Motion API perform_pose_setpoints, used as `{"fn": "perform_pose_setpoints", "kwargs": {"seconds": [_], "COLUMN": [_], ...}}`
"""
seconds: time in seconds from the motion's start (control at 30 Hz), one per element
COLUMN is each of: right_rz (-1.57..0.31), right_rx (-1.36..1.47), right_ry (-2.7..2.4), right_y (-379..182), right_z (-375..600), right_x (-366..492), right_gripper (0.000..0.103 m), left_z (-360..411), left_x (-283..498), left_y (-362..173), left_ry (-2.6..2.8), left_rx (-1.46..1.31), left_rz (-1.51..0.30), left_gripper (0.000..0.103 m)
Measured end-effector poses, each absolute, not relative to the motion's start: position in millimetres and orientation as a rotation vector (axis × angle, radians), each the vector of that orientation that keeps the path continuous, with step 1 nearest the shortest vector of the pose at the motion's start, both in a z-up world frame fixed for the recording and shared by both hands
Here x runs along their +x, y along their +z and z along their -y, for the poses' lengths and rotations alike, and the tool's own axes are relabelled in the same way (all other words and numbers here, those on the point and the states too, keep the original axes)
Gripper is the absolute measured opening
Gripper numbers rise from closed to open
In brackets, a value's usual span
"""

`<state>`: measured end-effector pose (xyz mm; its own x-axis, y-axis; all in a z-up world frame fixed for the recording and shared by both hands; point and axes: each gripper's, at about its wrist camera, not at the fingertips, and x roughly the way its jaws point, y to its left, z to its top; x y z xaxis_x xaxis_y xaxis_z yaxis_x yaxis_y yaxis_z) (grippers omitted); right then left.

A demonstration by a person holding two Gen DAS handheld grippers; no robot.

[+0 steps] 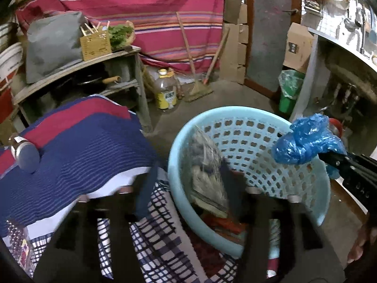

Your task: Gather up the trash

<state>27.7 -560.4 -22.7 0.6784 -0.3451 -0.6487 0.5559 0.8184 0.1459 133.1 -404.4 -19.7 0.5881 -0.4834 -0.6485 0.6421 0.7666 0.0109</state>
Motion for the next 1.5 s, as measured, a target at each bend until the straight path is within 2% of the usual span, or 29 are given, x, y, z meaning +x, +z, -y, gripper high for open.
{"fn": "perform_pose_setpoints", "kwargs": {"seconds": [0.1, 0.17, 0.37, 0.53, 0.6, 0.67, 0.8, 0.87, 0.97, 1.17, 1.33, 1.5], "right_rz": [-0.659, -0.665, -0.682, -0.710, -0.718, -0.709, -0.711, -0.691, -0.639, -0.544, -0.470, -0.429], "right_rx": [0.345, 0.337, 0.325, 0.311, 0.316, 0.325, 0.294, 0.282, 0.266, 0.197, 0.155, 0.123], "right_ry": [-0.506, -0.500, -0.494, -0.488, -0.485, -0.486, -0.483, -0.479, -0.454, -0.368, -0.296, -0.242], "right_y": [-26, -28, -34, -43, -47, -49, -47, -41, -28, 2, 22, 34], "right_z": [556, 552, 544, 537, 537, 535, 526, 519, 505, 447, 387, 338], "right_x": [33, 37, 54, 73, 77, 78, 76, 68, 55, 32, 13, -1], "right_gripper": [0.014, 0.014, 0.014, 0.016, 0.029, 0.061, 0.069, 0.078, 0.087, 0.094, 0.098, 0.098], "left_z": [397, 392, 363, 333, 320, 305, 277, 264, 239, 201, 170, 130], "left_x": [137, 139, 145, 154, 157, 158, 148, 145, 137, 108, 80, 60], "left_y": [-17, -14, -1, 8, 12, 15, 23, 28, 33, 30, 36, 32], "left_ry": [-0.661, -0.631, -0.514, -0.458, -0.438, -0.431, -0.393, -0.370, -0.355, -0.260, -0.160, -0.122], "left_rx": [0.244, 0.234, 0.222, 0.193, 0.167, 0.137, 0.125, 0.091, 0.041, 0.116, 0.192, 0.195], "left_rz": [-0.677, -0.666, -0.606, -0.597, -0.596, -0.605, -0.562, -0.554, -0.566, -0.541, -0.452, -0.449], "left_gripper": [0.065, 0.079, 0.097, 0.097, 0.097, 0.097, 0.098, 0.098, 0.098, 0.098, 0.098, 0.098]}}
